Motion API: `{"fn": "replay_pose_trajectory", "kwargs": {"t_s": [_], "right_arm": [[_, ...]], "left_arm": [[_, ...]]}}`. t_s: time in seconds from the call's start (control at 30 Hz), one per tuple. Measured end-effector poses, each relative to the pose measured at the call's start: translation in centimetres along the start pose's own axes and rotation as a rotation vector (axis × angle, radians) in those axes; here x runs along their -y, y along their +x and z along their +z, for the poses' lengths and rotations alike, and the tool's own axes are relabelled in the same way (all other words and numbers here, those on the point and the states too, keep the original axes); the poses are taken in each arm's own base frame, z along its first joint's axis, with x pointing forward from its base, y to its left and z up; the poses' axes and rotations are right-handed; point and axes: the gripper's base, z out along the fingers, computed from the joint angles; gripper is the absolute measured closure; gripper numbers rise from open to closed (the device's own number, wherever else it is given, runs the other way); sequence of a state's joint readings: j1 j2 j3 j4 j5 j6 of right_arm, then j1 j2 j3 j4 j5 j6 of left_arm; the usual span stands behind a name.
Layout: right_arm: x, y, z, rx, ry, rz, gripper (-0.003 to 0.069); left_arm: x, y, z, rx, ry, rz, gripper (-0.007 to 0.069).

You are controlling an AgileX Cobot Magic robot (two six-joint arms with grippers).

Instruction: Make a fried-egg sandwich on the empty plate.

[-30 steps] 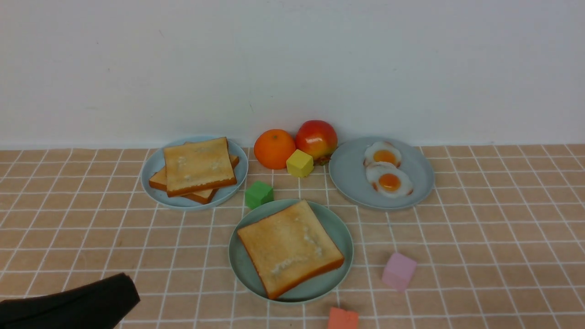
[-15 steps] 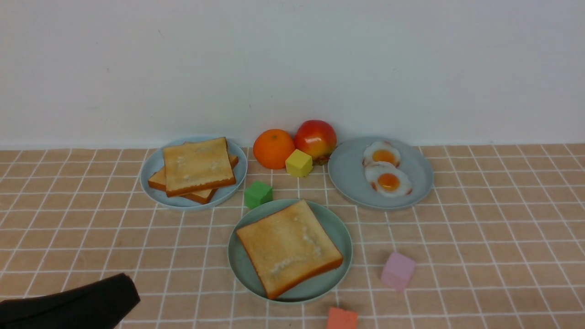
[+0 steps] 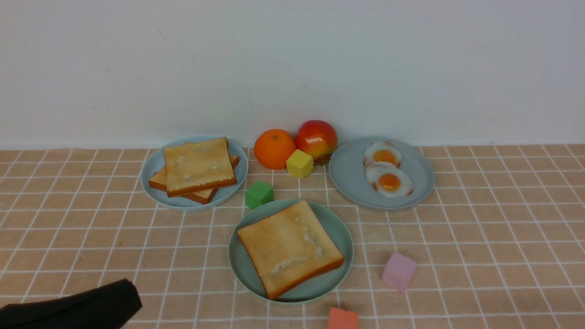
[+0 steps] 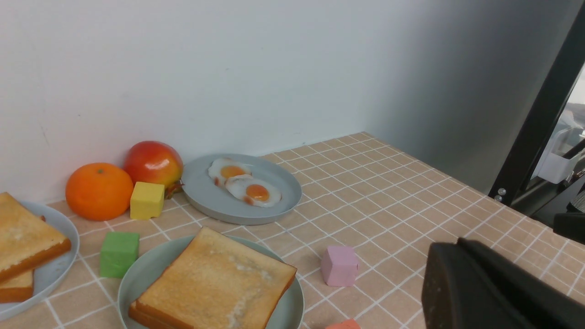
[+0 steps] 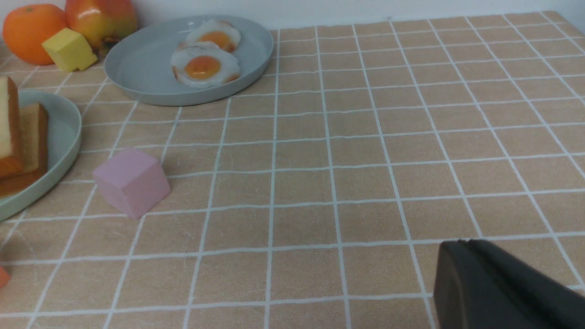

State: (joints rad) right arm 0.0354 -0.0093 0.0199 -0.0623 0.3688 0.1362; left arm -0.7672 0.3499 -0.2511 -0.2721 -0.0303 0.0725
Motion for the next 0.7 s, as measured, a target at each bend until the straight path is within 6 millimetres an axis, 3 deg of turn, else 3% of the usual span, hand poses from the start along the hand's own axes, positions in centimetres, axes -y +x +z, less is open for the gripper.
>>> {"fn": "replay_pose_trajectory", "kwargs": {"t_s": [0.7], "right_arm": [[0.00, -0.02, -0.01, 0.000, 0.000, 0.000, 0.0664]], "left_arm": [[0.00, 0.00, 0.00, 0.000, 0.000, 0.000, 0.0637]]}}
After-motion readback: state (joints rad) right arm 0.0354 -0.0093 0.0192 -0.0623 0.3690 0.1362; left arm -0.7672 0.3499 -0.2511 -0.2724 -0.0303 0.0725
